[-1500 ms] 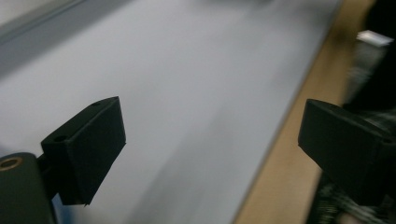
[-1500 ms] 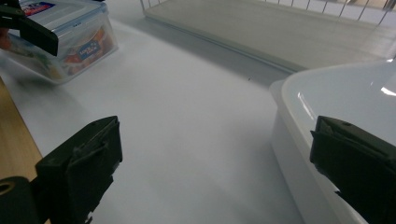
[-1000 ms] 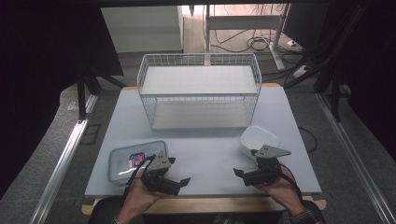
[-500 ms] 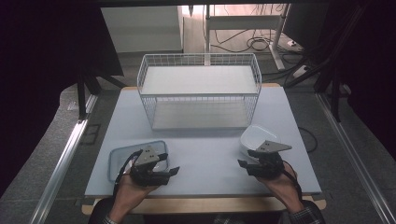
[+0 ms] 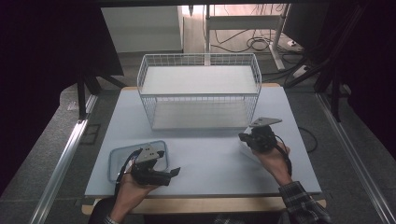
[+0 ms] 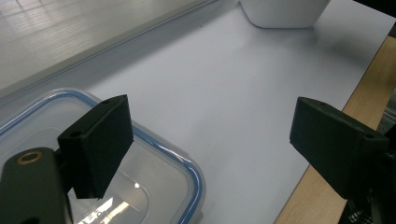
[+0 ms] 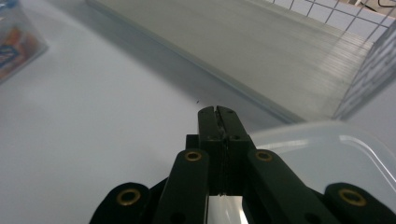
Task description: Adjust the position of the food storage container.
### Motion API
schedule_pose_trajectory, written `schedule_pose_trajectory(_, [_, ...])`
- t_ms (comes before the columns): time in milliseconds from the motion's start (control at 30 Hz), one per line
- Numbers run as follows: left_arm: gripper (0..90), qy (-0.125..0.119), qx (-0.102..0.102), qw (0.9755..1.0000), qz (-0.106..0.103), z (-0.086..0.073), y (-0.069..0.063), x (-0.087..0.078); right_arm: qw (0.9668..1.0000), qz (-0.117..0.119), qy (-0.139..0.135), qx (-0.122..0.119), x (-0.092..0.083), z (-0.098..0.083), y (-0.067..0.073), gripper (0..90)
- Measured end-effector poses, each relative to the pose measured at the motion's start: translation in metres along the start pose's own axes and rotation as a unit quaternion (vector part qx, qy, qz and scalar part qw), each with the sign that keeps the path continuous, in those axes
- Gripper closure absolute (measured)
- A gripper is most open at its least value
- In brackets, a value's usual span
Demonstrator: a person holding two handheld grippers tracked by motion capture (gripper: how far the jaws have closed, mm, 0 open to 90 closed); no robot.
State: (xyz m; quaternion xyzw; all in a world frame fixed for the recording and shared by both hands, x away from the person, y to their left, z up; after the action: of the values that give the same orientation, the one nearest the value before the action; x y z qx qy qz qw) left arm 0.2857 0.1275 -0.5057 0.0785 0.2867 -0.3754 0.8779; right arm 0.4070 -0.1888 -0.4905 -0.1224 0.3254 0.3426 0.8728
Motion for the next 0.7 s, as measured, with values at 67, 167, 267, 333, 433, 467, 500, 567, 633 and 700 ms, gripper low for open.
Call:
schedule_pose_trajectory(67, [13.1, -0.001, 0.001, 1.0000, 0.002, 0.000, 0.000, 0.000, 0.9999, -0.010, 0.011, -0.004, 0.016, 0.004, -0.004, 89.4])
schedule_pose_trajectory(167, [13.0, 0.002, 0.003, 1.0000, 0.007, -0.001, 0.001, -0.001, 0.9996, -0.018, 0.020, -0.009, 0.025, 0.006, -0.007, 89.4])
schedule_pose_trajectory(267, [13.3, 0.005, 0.004, 0.9999, 0.012, -0.001, 0.002, -0.001, 0.9988, -0.029, 0.037, -0.007, 0.033, 0.006, -0.013, 89.5])
schedule_pose_trajectory(333, [13.6, 0.004, 0.005, 0.9999, 0.016, -0.001, 0.003, -0.002, 0.9988, -0.026, 0.040, -0.009, 0.031, 0.006, -0.014, 89.6])
schedule_pose_trajectory(433, [14.0, 0.001, 0.002, 0.9998, 0.019, 0.000, 0.004, -0.004, 0.9982, -0.029, 0.051, -0.014, 0.024, 0.001, -0.012, 89.6])
schedule_pose_trajectory(467, [14.1, 0.001, 0.002, 0.9998, 0.021, 0.000, 0.005, -0.005, 0.9977, -0.035, 0.057, -0.015, 0.018, -0.003, -0.012, 89.6])
schedule_pose_trajectory(500, [14.1, 0.001, 0.002, 0.9997, 0.023, 0.000, 0.005, -0.006, 0.9976, -0.032, 0.059, -0.015, 0.016, -0.005, -0.012, 89.6])
schedule_pose_trajectory(567, [14.2, -0.001, 0.002, 0.9997, 0.023, 0.000, 0.006, -0.007, 0.9976, -0.029, 0.062, -0.012, 0.012, -0.007, -0.011, 89.6])
schedule_pose_trajectory(633, [14.3, -0.002, 0.003, 0.9997, 0.025, 0.001, 0.006, -0.008, 0.9969, -0.031, 0.071, -0.012, 0.001, -0.015, -0.010, 89.5])
schedule_pose_trajectory(700, [14.4, -0.001, 0.001, 0.9997, 0.026, 0.001, 0.006, -0.008, 0.9969, -0.030, 0.072, -0.012, -0.003, -0.018, -0.010, 89.6])
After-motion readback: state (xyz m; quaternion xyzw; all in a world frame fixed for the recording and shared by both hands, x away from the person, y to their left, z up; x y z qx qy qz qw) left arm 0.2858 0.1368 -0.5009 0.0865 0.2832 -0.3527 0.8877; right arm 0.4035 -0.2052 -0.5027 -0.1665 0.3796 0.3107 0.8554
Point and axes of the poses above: each handheld gripper's, and its own axes: x roughly forward along the jaws, z roughly out of its top, y roughly to its left, the point moved 5 cm from there along x, roughly forward along the jaws, and after that the axes turned 2 degrees about x, right-handed, at the moved point
